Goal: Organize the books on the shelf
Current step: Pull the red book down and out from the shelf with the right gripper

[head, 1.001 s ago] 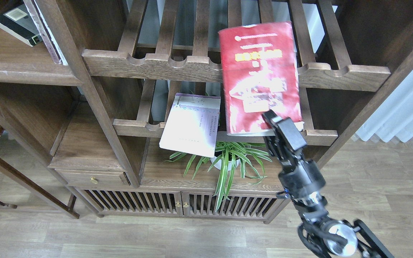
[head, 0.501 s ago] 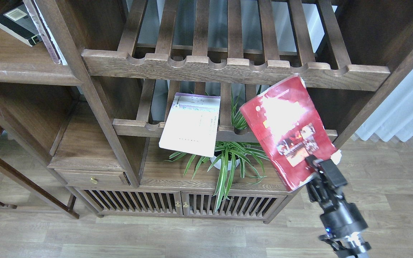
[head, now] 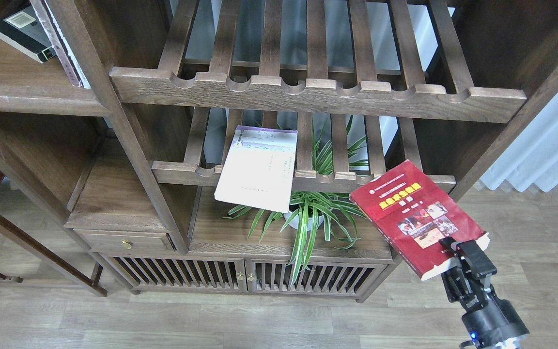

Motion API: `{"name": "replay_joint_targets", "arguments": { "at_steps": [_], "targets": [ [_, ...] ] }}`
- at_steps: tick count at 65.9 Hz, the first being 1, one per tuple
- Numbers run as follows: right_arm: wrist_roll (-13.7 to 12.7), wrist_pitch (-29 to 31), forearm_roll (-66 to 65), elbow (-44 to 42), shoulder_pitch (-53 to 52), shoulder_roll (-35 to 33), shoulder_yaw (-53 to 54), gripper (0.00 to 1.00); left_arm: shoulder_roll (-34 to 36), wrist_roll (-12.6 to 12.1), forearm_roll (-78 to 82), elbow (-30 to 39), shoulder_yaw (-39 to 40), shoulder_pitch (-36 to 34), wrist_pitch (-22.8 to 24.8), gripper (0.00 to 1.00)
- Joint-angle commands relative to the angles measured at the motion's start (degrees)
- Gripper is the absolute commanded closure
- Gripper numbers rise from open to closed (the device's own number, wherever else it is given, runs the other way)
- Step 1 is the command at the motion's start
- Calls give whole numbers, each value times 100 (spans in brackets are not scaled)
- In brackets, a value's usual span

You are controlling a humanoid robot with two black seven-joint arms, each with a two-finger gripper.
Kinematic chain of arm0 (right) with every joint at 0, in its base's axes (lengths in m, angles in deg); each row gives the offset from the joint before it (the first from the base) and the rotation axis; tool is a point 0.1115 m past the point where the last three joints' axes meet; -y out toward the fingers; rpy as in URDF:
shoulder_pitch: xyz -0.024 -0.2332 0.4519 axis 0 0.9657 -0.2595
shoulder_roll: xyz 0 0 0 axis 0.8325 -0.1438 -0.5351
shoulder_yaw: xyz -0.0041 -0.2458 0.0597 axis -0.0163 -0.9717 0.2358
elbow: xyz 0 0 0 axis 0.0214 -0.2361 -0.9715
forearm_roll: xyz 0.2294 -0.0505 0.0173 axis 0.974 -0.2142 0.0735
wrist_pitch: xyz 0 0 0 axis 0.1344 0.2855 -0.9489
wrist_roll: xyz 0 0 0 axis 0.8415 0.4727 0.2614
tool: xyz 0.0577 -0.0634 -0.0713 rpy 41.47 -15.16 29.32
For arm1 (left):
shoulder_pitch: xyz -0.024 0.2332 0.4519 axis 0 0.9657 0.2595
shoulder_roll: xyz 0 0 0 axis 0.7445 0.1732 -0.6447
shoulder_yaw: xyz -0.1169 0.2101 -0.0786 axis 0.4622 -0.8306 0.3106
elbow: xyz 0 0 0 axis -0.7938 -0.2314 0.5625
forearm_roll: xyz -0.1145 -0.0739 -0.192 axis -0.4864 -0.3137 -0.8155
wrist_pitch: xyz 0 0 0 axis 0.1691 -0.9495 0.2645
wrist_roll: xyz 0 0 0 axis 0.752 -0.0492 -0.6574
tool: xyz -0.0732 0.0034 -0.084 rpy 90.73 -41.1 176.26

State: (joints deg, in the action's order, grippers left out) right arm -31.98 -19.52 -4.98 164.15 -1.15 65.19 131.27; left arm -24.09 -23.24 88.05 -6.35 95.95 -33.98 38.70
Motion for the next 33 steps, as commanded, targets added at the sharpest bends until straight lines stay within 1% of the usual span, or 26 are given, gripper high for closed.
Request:
{"name": "replay_joint_targets", "arguments": {
  "at_steps": [1,4,8,22,33],
  "targets": [
    [-9,-1,2,-100,20,-7,-116,81,-3,0,0,1,-305,80,0,0],
    [0,-1,-16,-144,11,-7,-283,81,-12,26,0,1,-543,150,0,0],
    [0,-1,-33,-153,11,1,-371,81,-21,44,0,-8,-657,168,0,0],
    [0,-1,-60,-214,-59,28,-626,81,-153,53,-96,-43,-895,176,0,0],
    [9,-1,-78,-355,-296,72,-1004,81,-161,9,-755,-87,-1712,194,0,0]
  ]
}}
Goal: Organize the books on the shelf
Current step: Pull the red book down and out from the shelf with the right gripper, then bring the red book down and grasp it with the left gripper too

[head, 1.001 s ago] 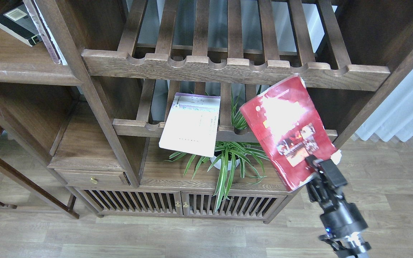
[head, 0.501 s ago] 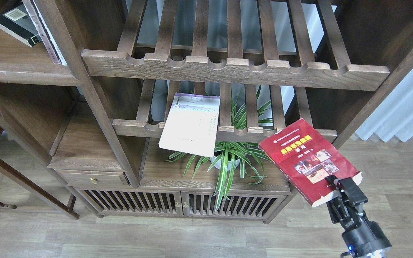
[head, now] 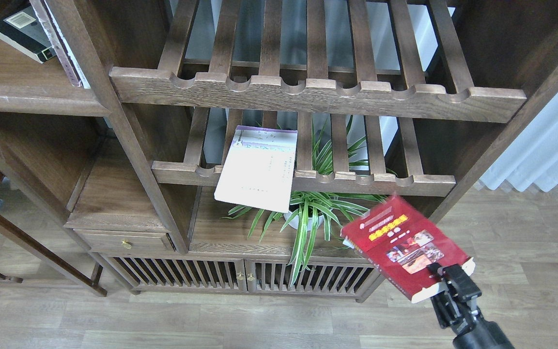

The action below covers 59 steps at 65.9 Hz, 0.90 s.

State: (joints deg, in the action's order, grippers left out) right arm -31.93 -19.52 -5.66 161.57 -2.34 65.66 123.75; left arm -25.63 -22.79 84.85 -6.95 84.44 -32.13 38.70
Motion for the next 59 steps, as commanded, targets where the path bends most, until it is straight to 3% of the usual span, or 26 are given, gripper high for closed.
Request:
{"name": "replay_joint_targets", "arguments": {
  "at_steps": [1,39,59],
  "targets": [
    [5,-1,-1,-105,-239,51,-322,81,-8,-37,-531,-27,-692,1,0,0],
    [-4,-1,-484,-1010,-1188,1325,-1131,80,-271,16,-1762,-18,-2661,36,0,0],
    [-39,-1,-836,-1310,-1329,1897,-1412,80,-737,16,-1797,158,-3075,44,0,0]
  ]
}}
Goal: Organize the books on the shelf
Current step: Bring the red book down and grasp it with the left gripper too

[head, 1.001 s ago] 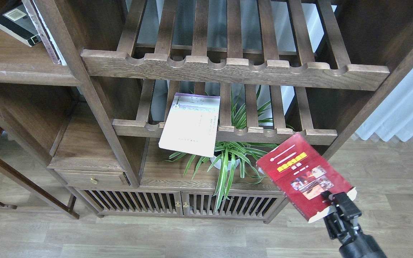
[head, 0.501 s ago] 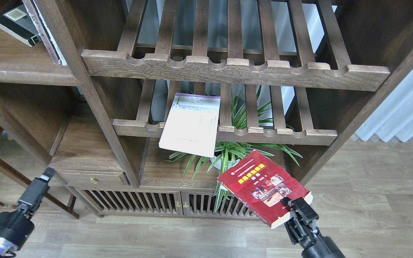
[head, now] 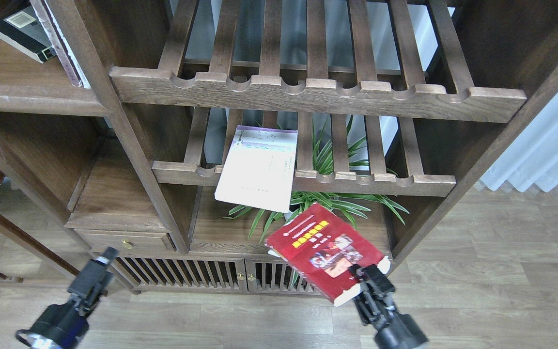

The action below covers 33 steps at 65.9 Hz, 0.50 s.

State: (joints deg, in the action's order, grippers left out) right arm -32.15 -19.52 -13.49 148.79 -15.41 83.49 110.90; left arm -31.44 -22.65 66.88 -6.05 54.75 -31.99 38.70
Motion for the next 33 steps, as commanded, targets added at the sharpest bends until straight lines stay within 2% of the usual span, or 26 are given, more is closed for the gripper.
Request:
{"name": "replay_joint_targets", "arguments": {
  "at_steps": [1,19,33],
  "targets": [
    [-17,0,-61,-32,-21,122,-136,80,-174,2,-1,68,-123,30,0,0],
    [-35,0,-254,-111,-13,482,-215,80,-859,20,25,-20,-457,39,0,0],
    [-35,0,-369,-111,-4,482,-382,79,-1343,11,52,-204,-528,12,0,0]
  ]
}}
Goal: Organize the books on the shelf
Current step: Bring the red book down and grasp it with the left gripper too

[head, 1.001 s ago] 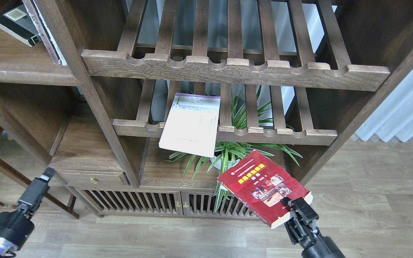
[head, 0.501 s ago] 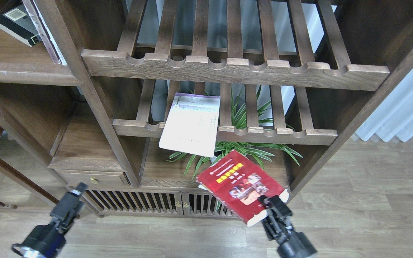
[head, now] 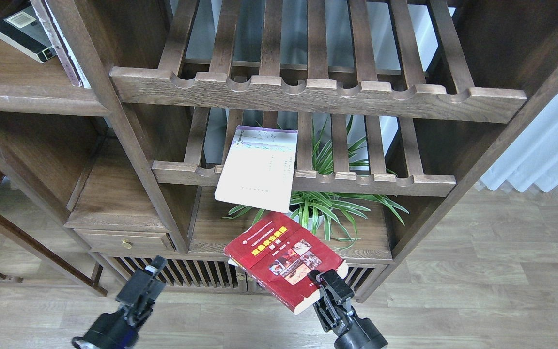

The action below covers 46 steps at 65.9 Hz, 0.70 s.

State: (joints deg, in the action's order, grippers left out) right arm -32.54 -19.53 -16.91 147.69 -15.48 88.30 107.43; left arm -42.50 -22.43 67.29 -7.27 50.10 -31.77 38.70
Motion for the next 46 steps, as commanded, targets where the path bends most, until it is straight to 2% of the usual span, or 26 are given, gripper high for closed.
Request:
{"name": "replay_joint_targets", "arguments": {
  "at_steps": [1,25,37,46],
  "targets": [
    [3,0,-27,0,3,1,-35,79,-263,-10,11,-91,-80,-9,0,0],
    [3,0,-124,9,20,1,-193,78,-369,42,-50,-320,-643,-88,0,0],
    [-5,0,-141,9,29,1,-377,78,-369,561,-156,-320,-713,-369,0,0],
    [-5,0,-150,9,38,1,-386,78,-369,622,-182,-329,-880,-440,0,2]
  ]
}}
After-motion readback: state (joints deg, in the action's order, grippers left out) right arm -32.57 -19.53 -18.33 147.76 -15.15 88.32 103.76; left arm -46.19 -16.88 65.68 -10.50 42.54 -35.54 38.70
